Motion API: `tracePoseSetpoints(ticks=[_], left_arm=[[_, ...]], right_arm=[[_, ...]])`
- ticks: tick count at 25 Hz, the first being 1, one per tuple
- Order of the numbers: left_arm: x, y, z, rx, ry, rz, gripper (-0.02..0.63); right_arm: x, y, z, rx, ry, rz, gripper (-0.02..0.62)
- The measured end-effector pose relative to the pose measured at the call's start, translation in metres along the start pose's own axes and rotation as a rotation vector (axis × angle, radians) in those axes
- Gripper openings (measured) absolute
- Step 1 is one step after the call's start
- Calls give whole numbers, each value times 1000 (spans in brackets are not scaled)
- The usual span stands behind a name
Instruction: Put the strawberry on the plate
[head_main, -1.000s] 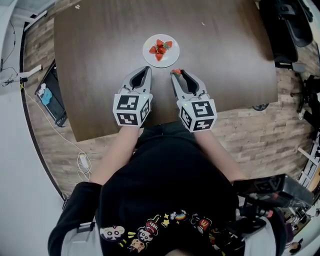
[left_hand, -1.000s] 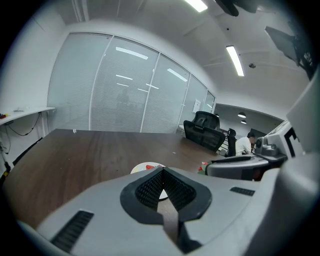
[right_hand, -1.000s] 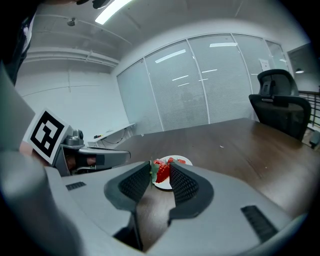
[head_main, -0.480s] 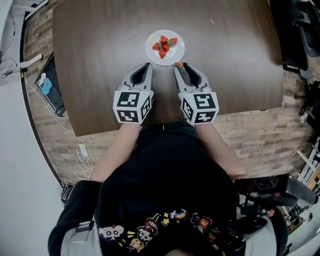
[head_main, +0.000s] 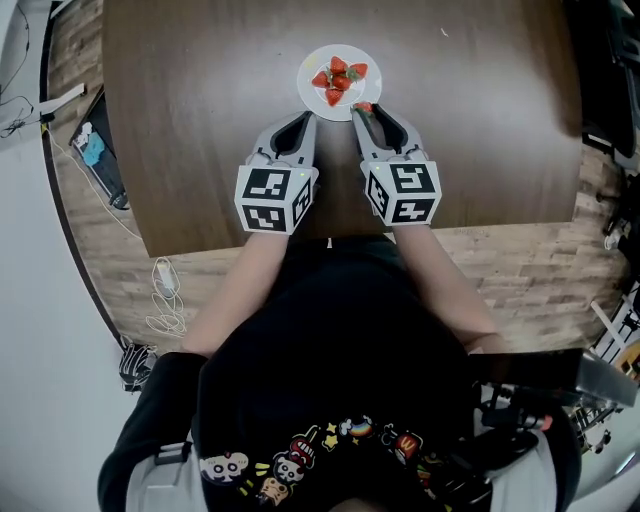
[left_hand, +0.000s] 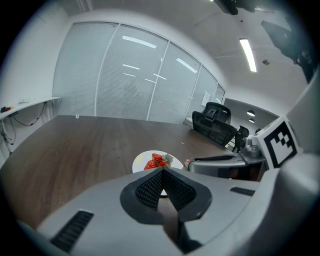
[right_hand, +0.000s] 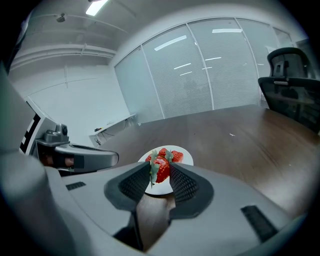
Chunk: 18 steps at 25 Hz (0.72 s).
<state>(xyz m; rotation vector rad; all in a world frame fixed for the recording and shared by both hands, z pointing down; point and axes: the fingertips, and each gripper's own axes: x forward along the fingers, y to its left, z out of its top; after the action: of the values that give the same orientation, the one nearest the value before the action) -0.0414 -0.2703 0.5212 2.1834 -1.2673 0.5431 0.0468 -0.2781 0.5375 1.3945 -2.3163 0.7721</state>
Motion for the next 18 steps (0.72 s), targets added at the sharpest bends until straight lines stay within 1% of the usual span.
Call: tracePoseSetpoints(ticks=[8,18], left_arm=[[25,6,-7,-13,20,10,2],[34,9,-12,-21,39,17,2]], right_arm=[[27,-9,-14,-29,51,6,127],[40,-13,-21,-77,80,14,127]])
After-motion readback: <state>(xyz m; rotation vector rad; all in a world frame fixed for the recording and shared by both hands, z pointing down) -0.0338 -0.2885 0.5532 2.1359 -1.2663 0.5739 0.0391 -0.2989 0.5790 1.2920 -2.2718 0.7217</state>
